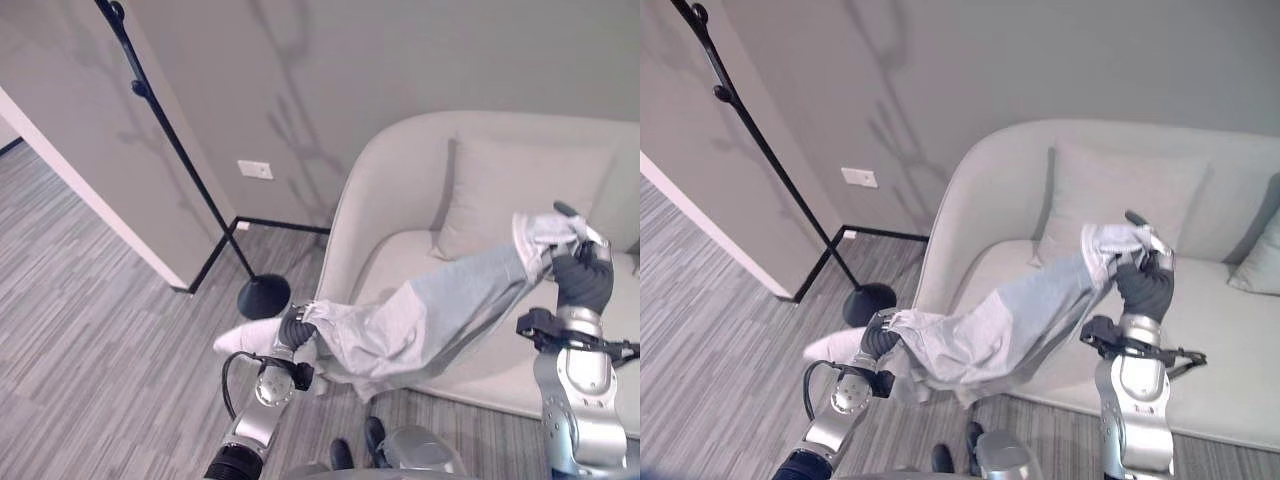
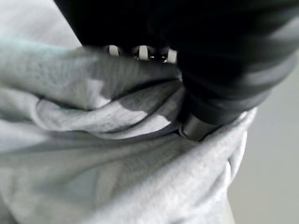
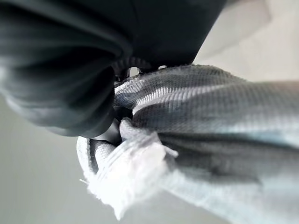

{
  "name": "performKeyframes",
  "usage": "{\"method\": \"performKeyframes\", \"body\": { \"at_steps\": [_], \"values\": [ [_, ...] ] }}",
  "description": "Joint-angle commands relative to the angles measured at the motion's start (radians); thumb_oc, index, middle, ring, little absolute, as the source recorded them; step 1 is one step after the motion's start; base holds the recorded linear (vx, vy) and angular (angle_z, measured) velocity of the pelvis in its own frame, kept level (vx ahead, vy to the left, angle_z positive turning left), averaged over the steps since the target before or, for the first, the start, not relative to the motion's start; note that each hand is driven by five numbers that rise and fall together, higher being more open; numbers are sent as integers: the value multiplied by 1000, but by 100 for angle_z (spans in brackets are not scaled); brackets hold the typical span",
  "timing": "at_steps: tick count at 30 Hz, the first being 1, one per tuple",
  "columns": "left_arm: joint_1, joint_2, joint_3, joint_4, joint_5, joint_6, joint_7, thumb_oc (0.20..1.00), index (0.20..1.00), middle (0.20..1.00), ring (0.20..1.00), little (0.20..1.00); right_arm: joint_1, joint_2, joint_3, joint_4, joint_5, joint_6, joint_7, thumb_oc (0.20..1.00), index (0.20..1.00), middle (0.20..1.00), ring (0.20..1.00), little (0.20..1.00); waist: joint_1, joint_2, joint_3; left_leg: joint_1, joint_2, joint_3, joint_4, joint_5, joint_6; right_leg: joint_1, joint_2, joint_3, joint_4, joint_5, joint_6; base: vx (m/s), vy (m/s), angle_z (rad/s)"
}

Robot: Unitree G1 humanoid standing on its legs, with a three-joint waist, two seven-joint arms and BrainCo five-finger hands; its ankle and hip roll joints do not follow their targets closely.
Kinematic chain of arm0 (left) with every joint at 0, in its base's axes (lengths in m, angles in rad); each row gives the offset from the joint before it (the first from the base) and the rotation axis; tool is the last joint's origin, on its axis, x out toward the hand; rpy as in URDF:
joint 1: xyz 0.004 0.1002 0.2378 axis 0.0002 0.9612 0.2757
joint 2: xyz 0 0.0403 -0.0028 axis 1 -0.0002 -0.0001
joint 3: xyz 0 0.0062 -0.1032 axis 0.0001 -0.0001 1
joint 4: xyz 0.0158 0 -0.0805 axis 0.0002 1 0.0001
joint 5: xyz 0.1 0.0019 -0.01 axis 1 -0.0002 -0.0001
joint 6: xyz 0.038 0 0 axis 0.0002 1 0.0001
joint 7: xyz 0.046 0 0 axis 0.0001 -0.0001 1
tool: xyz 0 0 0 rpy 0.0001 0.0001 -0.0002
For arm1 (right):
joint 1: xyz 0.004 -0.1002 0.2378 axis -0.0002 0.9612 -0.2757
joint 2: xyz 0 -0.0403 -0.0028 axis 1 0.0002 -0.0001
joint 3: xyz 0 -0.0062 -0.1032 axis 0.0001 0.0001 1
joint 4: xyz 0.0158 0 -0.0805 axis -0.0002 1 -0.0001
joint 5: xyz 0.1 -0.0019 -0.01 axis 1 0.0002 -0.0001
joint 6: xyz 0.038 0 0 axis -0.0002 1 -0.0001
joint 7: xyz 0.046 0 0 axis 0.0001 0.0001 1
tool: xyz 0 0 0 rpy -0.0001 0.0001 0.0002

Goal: Hang the clothes on the sofa on the clothes rack.

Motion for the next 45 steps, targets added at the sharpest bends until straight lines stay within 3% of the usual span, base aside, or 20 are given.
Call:
{"method": "performKeyframes", "body": {
  "at_steps": [1,3,4,5,8,9,12,16,19,20,22,24,25,27,30,34,37,40,44,45],
  "values": [
    [-109,96,38,-55,8,-55,8,200,200,200,200,200,-98,-17,-16,-41,-29,-76,2,200,200,200,200,200,-48,-47,-22,190,21,49,-74,-3,-173,89,-46,-34,-43,137,15,43,34,28],
    [-108,93,37,-56,11,-55,8,200,200,200,200,200,-88,-7,-6,-42,-25,-76,8,200,200,200,200,200,-39,-54,-34,201,20,47,-74,4,-173,99,-53,-33,-55,146,15,84,10,11],
    [-125,90,35,-58,11,-53,10,200,200,200,200,200,-103,-14,18,-30,-14,-81,12,200,200,200,200,200,-34,-50,-51,220,38,52,-16,63,-179,103,-60,-37,-73,151,14,78,-26,-9],
    [-144,90,33,-69,9,-52,7,200,200,200,200,200,-109,-22,20,-34,-11,-90,17,200,200,200,200,200,-35,-70,-57,177,51,72,100,64,-194,118,-88,-42,-87,157,14,74,-32,11],
    [-171,101,28,-95,8,-53,-2,200,200,200,200,200,-125,-36,75,-12,-9,-85,45,200,200,200,200,200,16,-142,-22,-8,102,53,468,8,-214,193,-178,-21,-134,173,7,67,-51,44],
    [-171,112,36,-97,18,-55,0,200,200,200,200,200,-125,-45,83,0,-30,-83,48,200,200,200,200,200,31,-150,-18,-45,149,63,475,-3,-204,225,-193,-16,-150,164,11,186,-28,45],
    [-159,162,90,-132,61,-48,32,200,200,200,200,200,-107,-87,59,6,-83,-81,55,200,200,200,200,200,70,-132,-38,-56,240,80,278,-6,-166,292,-207,2,-191,163,22,342,136,-16],
    [-179,254,190,-150,121,-27,144,200,200,200,200,200,-132,-117,61,15,-110,-80,30,200,200,200,200,200,122,-103,-92,-76,300,-52,-34,60,-184,351,-224,99,-203,140,38,418,261,-23],
    [-193,288,238,-144,129,-19,188,200,200,200,200,200,-156,-122,78,31,-113,-73,5,200,200,200,200,200,151,-115,-105,-126,334,-116,-67,60,-192,363,-252,155,-206,145,43,276,339,-93],
    [-190,306,283,-146,133,-20,208,200,200,200,200,200,-172,-105,106,35,-108,-68,-1,200,200,200,200,200,173,-116,-119,-147,342,-155,-17,85,-228,349,-306,203,-195,164,40,312,634,-96],
    [-189,299,274,-146,135,-28,200,200,200,200,200,200,-164,-99,109,22,-116,-70,5,200,200,200,200,200,177,-115,-138,-138,325,-139,-19,95,-237,341,-329,217,-189,170,38,320,660,-93],
    [-190,332,242,-180,190,-47,187,200,200,200,200,200,-183,-124,43,60,-184,-70,-37,200,200,200,200,200,161,-96,-155,-116,253,-81,23,76,-240,321,-404,201,-134,179,26,490,968,-68],
    [-208,398,278,-237,211,-37,206,200,200,200,200,200,-224,-126,-35,81,-246,-49,-78,200,200,200,200,200,147,-73,-132,-46,215,-28,-14,75,-234,309,-427,164,-74,156,13,463,849,6],
    [-197,444,318,-283,236,-34,247,200,200,200,200,200,-263,-148,-77,91,-302,-35,-119,200,200,200,200,200,145,-42,-104,23,209,17,-41,80,-233,306,-461,83,-45,132,0,292,527,-58],
    [-223,508,397,-398,303,-21,308,200,200,200,200,200,-322,-206,-144,87,-421,-18,-195,200,200,200,200,200,141,-24,-78,88,155,21,-73,63,-228,314,-402,67,-7,136,9,210,502,-81],
    [-360,608,400,-373,322,0,394,200,200,200,200,200,-596,-424,-104,259,-562,27,-324,200,200,200,200,200,110,-1,-61,136,64,31,-74,17,-216,276,-218,-4,-11,109,44,93,343,-10],
    [-463,679,368,-328,338,13,432,200,200,200,200,200,-739,-474,-32,291,-580,46,-341,200,200,200,200,200,65,23,-27,175,38,25,-74,11,-212,211,-131,-10,-21,101,38,61,203,-6],
    [-587,794,309,-241,320,19,449,200,200,200,200,200,-907,-592,118,412,-570,49,-335,200,200,200,200,200,48,12,-22,188,20,33,-74,27,-211,212,-104,-18,-85,86,20,8,88,18],
    [-861,935,70,-10,229,3,459,200,200,200,200,200,-1191,-752,396,634,-510,12,-307,200,200,200,200,200,81,-18,-12,197,9,55,-74,18,-202,277,-128,-21,-143,128,37,-33,-10,2],
    [-963,967,-69,105,173,6,429,200,200,200,200,200,-1302,-793,546,744,-480,2,-279,200,200,200,200,200,89,-20,0,204,14,57,-74,32,-198,282,-132,-27,-135,144,39,0,0,0]
  ]
}}
